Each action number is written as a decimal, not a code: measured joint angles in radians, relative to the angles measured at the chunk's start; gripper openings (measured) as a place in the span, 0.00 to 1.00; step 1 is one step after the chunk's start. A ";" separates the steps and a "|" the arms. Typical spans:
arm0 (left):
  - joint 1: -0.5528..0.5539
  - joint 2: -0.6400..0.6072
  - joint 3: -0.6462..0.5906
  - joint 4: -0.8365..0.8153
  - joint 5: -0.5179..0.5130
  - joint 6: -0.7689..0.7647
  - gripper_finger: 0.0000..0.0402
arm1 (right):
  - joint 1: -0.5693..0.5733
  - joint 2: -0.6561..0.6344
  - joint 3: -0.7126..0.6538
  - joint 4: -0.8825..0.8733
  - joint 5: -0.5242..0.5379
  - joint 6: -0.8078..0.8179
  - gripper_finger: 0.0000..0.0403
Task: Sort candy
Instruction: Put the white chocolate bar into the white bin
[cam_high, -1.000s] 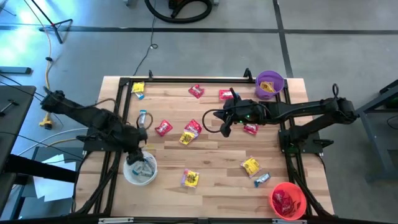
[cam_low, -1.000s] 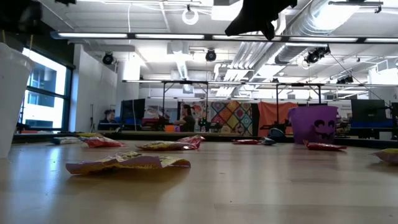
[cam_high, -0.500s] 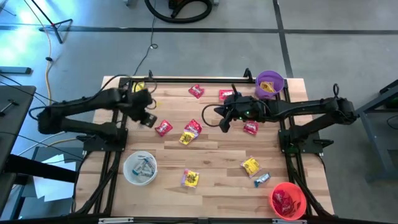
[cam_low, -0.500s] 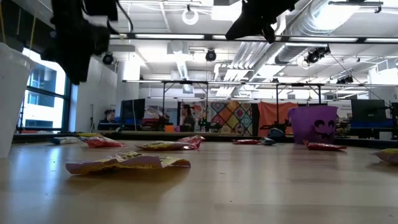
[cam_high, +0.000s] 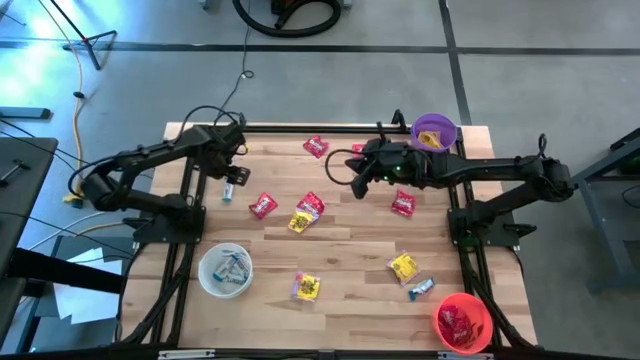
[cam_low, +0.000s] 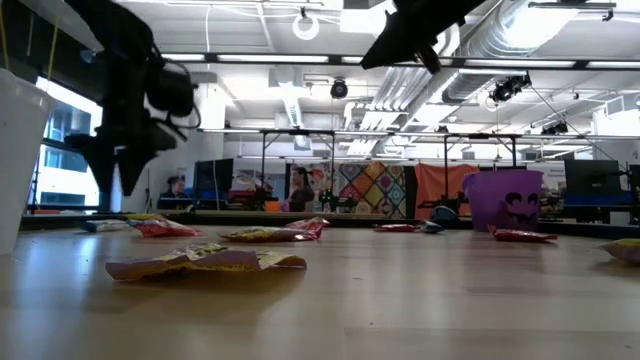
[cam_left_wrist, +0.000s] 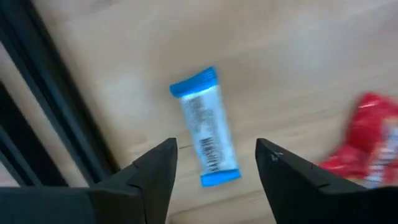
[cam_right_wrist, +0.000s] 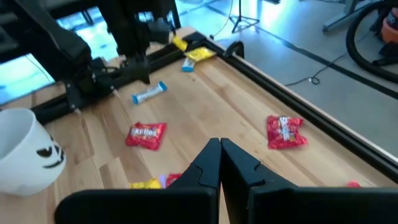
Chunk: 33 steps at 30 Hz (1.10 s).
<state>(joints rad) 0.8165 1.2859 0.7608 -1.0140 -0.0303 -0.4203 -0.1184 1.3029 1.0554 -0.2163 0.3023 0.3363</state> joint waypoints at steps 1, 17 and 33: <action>0.008 0.008 -0.014 0.007 0.000 0.008 0.51 | -0.002 0.000 0.000 0.009 0.000 0.000 0.00; 0.029 0.109 -0.191 0.262 0.040 -0.044 0.51 | -0.057 0.000 0.000 0.042 -0.012 -0.018 0.00; -0.032 -0.015 -0.199 0.280 0.070 -0.203 0.15 | -0.112 0.000 0.002 0.066 -0.208 -0.162 0.00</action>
<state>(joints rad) 0.7841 1.2709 0.5620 -0.7335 0.0400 -0.6233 -0.2301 1.3033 1.0569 -0.1501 0.0941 0.1742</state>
